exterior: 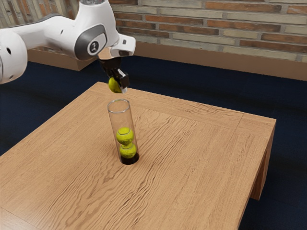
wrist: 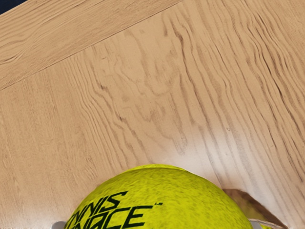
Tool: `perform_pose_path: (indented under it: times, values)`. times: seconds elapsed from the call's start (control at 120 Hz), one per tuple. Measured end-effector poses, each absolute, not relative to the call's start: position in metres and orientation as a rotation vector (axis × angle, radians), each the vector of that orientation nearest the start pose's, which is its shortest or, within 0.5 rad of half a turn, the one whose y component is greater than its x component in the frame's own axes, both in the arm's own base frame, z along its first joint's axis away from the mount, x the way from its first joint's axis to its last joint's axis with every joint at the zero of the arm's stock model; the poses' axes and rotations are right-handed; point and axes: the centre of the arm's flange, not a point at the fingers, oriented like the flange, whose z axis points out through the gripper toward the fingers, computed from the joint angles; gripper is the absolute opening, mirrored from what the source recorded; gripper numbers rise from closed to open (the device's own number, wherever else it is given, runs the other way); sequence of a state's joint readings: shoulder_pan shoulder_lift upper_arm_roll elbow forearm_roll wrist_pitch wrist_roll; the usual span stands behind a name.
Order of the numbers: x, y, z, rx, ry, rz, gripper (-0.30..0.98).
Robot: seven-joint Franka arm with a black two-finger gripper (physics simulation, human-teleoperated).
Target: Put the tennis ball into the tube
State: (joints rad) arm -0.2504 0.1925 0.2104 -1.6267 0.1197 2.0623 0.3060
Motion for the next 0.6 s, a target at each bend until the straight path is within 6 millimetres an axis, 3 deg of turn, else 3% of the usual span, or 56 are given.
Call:
perform_pose_path:
  times: [0.158,0.417,0.6]
  values:
    - [0.64,-0.042,0.528,-2.902,0.568,-0.293,0.36]
    - [0.628,-0.037,0.518,-2.957,0.449,-0.148,0.36]
    - [0.625,-0.038,0.515,-2.972,0.405,-0.098,0.54]
